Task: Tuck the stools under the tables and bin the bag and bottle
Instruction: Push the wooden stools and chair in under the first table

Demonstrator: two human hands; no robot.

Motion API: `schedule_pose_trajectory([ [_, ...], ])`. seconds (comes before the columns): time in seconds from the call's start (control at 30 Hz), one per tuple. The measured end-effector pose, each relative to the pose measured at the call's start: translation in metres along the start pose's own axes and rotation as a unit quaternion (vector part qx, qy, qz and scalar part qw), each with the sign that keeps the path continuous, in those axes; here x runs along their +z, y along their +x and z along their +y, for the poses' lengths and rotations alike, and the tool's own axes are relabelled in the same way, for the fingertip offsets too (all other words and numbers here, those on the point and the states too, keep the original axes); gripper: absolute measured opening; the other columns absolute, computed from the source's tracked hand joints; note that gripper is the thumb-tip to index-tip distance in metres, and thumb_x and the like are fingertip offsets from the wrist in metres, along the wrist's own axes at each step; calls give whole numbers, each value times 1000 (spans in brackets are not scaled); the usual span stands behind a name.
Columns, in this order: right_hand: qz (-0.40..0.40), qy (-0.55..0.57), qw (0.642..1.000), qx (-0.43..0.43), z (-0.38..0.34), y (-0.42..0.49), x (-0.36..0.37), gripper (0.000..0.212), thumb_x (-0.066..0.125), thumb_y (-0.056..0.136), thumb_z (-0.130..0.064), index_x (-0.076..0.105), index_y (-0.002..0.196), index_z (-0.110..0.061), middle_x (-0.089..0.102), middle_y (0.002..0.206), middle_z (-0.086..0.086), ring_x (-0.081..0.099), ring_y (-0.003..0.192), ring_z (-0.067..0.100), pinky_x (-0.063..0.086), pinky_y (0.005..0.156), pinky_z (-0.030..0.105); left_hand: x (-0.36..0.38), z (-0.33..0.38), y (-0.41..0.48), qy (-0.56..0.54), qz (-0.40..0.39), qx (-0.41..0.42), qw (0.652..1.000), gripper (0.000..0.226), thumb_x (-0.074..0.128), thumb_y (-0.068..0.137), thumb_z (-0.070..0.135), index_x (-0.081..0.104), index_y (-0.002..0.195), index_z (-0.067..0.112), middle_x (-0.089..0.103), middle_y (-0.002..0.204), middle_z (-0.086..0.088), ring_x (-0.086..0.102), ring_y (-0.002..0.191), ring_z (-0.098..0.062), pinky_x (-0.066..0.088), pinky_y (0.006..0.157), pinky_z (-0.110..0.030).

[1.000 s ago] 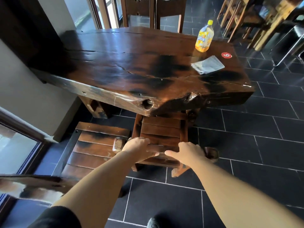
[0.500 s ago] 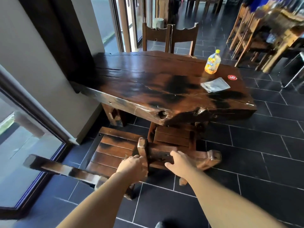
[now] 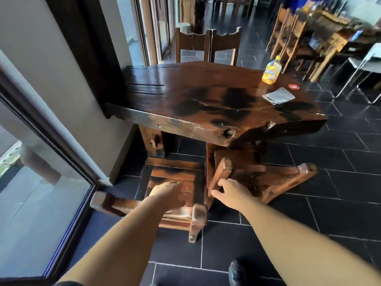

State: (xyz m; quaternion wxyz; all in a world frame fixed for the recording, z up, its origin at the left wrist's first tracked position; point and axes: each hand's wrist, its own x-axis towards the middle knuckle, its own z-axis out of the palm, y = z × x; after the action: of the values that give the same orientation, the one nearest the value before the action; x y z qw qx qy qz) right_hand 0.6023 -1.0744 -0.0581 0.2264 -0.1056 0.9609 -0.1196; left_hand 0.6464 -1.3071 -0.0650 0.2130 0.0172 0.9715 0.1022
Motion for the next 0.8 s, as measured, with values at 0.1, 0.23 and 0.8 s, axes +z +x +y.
schedule_pose_trajectory([
  [0.1, 6, -15, 1000, -2, -49, -15, 22, 44, 50, 95, -57, 58, 117, -20, 61, 124, 4, 61, 109, 26, 52, 83, 38, 0, -38, -23, 2, 6, 22, 1000, 60, 64, 89, 51, 47, 138, 22, 60, 132, -1, 60, 116, -24, 51, 89, -38],
  [0.23, 17, -22, 1000, -3, -98, -33, 43, 43, 51, 95, -54, 55, 122, -20, 59, 126, 2, 60, 110, 25, 49, 80, 35, 6, -82, -54, -19, 14, 22, 999, 64, 59, 86, 61, 46, 138, 25, 63, 125, -2, 60, 112, -26, 50, 86, -39],
  [0.8, 54, -106, 991, -55, -155, -7, 127, 71, 42, 90, -70, 44, 139, -19, 46, 142, 5, 47, 129, 29, 39, 105, 46, 59, -172, -39, 2, 77, 66, 995, 74, 55, 83, 70, 45, 139, 23, 54, 134, 2, 48, 125, -22, 40, 103, -34],
])
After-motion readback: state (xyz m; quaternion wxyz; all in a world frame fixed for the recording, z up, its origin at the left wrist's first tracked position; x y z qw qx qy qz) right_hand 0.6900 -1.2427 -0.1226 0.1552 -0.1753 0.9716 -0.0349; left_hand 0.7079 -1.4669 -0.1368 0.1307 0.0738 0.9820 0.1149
